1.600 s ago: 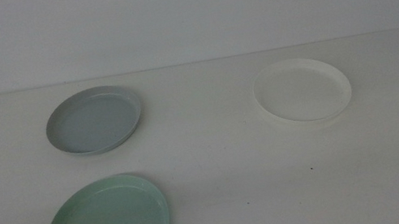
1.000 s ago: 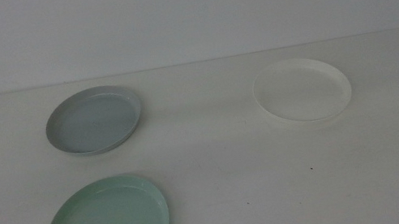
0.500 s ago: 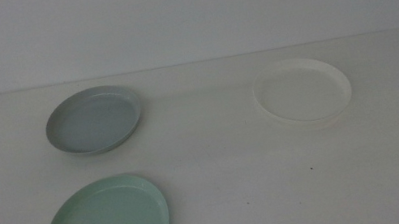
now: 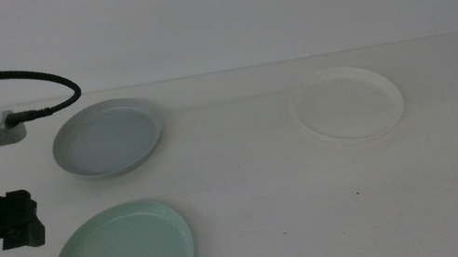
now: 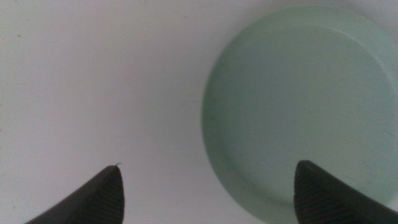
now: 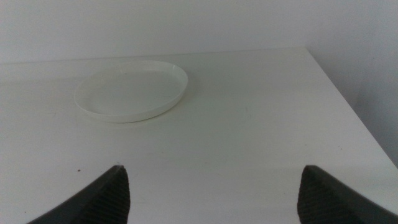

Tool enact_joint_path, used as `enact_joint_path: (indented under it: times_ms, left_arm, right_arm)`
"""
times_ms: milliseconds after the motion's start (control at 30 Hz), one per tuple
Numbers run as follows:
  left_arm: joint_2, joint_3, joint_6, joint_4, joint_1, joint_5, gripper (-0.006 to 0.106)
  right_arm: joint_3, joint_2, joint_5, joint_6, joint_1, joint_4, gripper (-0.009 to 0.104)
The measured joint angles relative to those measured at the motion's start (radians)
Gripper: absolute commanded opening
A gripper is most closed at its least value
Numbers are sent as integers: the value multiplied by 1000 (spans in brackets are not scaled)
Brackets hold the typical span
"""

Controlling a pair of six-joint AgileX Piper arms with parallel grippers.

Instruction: Stack the three bowls on top of each other.

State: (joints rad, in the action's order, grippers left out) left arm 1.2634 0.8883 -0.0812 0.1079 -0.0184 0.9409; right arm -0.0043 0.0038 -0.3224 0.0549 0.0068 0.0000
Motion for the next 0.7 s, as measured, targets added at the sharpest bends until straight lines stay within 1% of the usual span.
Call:
enact_joint_path:
  times_ms: [100,433,700]
  left_arm:
    - [74,0,-49,21,-27,-36,94]
    - [295,1,-114,81,-31,-151,94]
    - [415,2,-126,86,-31,-151,94]
  right_arm:
    - [0,0,0,0,0,0,93]
    - [0,0,0,0,0,0,93]
    - [0,0,0,0,0,0,93]
